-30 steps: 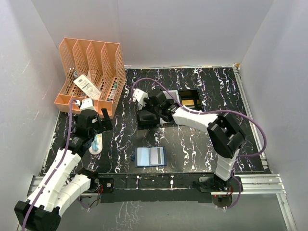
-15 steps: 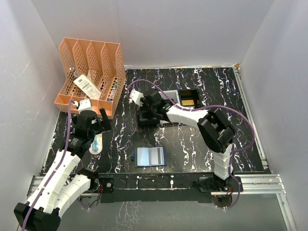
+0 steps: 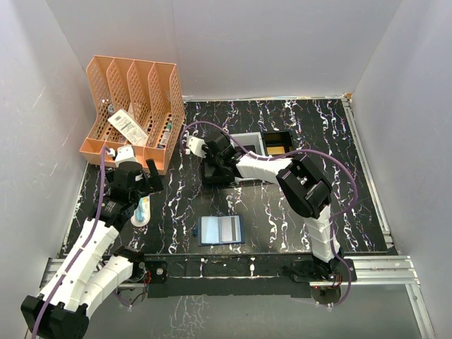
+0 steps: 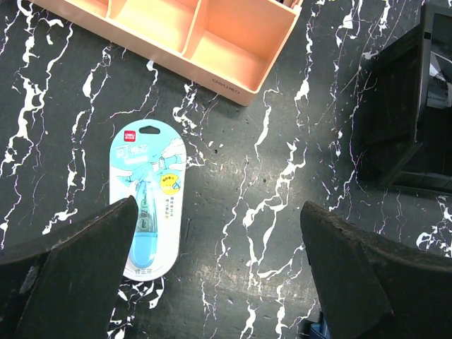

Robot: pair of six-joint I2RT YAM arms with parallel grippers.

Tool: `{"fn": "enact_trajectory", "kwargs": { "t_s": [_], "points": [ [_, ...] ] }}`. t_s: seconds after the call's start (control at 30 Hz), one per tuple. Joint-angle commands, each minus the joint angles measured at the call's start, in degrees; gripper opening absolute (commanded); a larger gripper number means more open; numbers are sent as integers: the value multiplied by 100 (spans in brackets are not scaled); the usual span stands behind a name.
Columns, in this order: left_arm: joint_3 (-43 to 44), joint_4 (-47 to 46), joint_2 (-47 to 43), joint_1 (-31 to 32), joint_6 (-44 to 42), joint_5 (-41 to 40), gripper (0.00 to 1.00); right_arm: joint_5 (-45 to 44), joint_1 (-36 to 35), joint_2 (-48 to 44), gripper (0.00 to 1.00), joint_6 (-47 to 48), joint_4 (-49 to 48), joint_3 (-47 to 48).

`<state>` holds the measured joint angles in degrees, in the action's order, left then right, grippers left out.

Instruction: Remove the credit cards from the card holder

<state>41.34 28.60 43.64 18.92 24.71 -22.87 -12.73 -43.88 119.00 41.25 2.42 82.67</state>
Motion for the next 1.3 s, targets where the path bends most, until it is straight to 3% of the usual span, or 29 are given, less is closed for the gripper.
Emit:
{"fn": "enact_trajectory", "kwargs": {
  "t_s": [0.0, 0.37, 0.73, 0.93, 1.27],
  "points": [
    [43, 78, -22, -20, 21, -123, 99, -184, -25, 20, 5, 255, -473, 74],
    [87, 176, 127, -20, 65, -147, 99, -83, -27, 68, 13, 548, -685, -208],
    [81, 215, 82, -20, 95, -165, 99, -29, -28, 14, 10, 977, -800, -271],
    [89, 211, 105, -17, 95, -148, 99, 105, -10, 9, 0, 1289, -778, -236],
    [98, 192, 154, -17, 69, -165, 99, 808, 215, -175, 0, 1673, -925, -530]
  ]
}}
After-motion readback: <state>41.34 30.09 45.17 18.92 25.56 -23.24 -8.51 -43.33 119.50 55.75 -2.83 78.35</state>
